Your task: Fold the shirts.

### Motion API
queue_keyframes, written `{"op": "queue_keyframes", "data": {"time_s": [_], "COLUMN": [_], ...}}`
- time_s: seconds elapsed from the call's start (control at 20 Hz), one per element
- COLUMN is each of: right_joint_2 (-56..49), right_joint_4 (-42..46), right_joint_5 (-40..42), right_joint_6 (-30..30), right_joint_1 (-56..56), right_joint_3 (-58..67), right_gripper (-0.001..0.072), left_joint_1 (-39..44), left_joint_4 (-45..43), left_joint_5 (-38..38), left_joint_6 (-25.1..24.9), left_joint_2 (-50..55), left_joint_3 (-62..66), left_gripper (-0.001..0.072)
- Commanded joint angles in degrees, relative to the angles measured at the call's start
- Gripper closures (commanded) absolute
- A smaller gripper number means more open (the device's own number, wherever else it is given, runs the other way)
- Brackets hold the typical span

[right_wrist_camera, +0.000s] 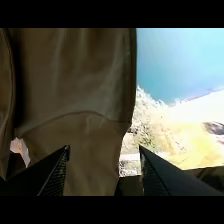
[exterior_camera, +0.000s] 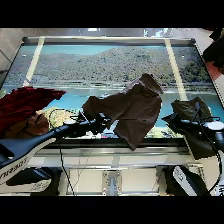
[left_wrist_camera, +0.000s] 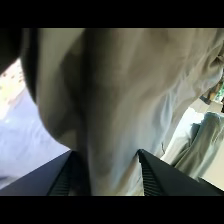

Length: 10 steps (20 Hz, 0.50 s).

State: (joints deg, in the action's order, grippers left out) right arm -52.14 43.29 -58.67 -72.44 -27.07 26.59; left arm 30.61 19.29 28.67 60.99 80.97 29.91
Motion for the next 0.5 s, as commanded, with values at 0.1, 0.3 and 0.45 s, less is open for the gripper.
{"op": "queue_keyframes", "data": {"time_s": [0.1,0.3,0.45], "right_joint_2": [-10.25,-16.81,-18.95], "right_joint_4": [-3.67,-8.22,-10.78], "right_joint_5": [5.38,10.03,13.0], "right_joint_6": [-1.22,1.44,1.44], "right_joint_1": [6.56,12.44,15.47], "right_joint_3": [-0.04,-0.04,-0.02], "right_gripper": [0.0235,0.0236,0.0258], "left_joint_1": [0.11,0.11,0.0], "left_joint_4": [0.76,0.79,0.96], "left_joint_5": [0.66,-1.51,-2.6], "left_joint_6": [-0.39,-0.39,-0.42], "left_joint_2": [1.01,1.03,1.03], "left_joint_3": [0.81,0.81,0.83], "left_gripper": [0.025,0.0251,0.0255]}}
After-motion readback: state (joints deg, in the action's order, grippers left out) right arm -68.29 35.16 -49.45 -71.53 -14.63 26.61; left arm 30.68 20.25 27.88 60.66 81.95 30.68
